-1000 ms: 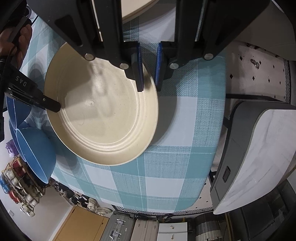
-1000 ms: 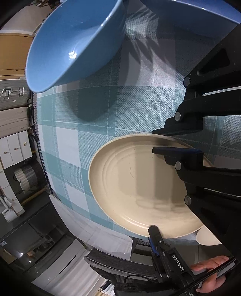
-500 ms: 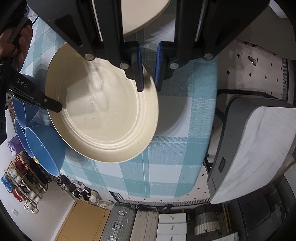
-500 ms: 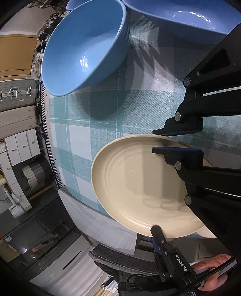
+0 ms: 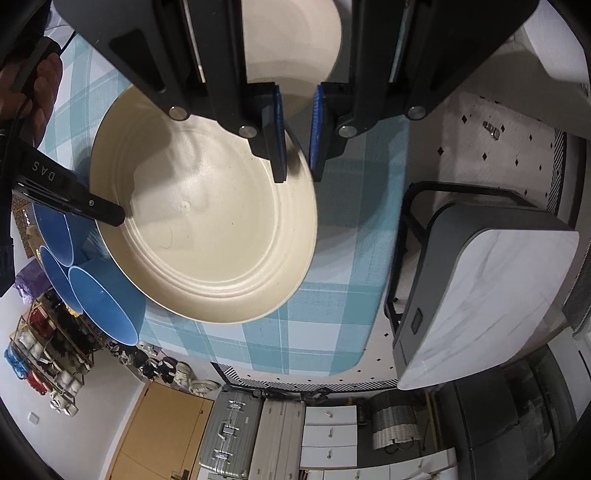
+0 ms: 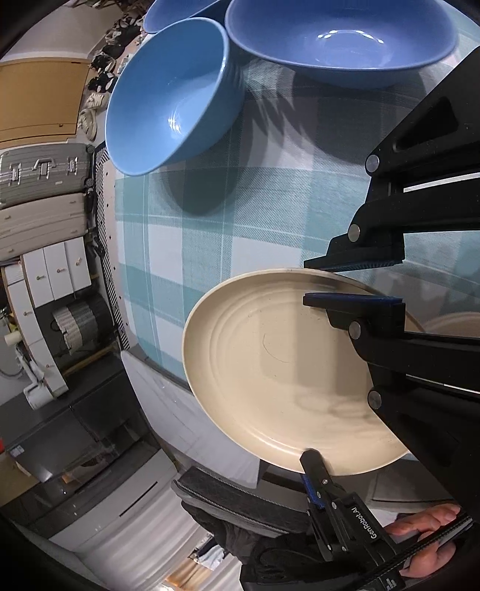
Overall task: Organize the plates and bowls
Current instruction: 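Lift the cream plate off the table with both tools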
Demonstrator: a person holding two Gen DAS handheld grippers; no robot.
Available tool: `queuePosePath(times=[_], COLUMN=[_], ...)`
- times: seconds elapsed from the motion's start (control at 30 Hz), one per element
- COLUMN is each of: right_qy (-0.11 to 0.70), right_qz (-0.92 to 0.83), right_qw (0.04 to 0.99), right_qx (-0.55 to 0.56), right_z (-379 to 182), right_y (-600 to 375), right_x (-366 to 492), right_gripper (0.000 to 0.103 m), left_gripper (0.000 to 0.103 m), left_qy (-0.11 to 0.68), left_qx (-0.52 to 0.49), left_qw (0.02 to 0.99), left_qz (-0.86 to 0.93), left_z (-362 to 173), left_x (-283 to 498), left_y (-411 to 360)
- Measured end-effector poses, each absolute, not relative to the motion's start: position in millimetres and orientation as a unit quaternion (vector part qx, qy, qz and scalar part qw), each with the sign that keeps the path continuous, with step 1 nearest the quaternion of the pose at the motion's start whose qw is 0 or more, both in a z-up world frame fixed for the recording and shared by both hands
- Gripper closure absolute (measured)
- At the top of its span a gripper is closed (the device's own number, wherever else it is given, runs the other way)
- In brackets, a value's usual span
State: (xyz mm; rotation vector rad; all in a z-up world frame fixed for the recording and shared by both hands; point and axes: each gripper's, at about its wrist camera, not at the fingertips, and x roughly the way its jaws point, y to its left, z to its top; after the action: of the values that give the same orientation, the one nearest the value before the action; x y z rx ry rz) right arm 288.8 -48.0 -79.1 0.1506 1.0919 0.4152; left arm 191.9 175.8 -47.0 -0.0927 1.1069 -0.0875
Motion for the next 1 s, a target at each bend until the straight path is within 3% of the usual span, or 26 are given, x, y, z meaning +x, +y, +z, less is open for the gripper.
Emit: queuePosePath(times=[1.0], right_qy=[0.504], right_qz=[0.235], right_qw=[0.83], right_qx=[0.048], right_z=[-91.4], right_y=[-31.8], right_x=[174.1], right_gripper=[0.092], left_gripper=[0.093], left_qy=[0.517], left_qx=[-0.05], left_qw=[0.855], left_qz=[0.001], left_z=[-67.7], left_x=[84.4], left_y=[184.0])
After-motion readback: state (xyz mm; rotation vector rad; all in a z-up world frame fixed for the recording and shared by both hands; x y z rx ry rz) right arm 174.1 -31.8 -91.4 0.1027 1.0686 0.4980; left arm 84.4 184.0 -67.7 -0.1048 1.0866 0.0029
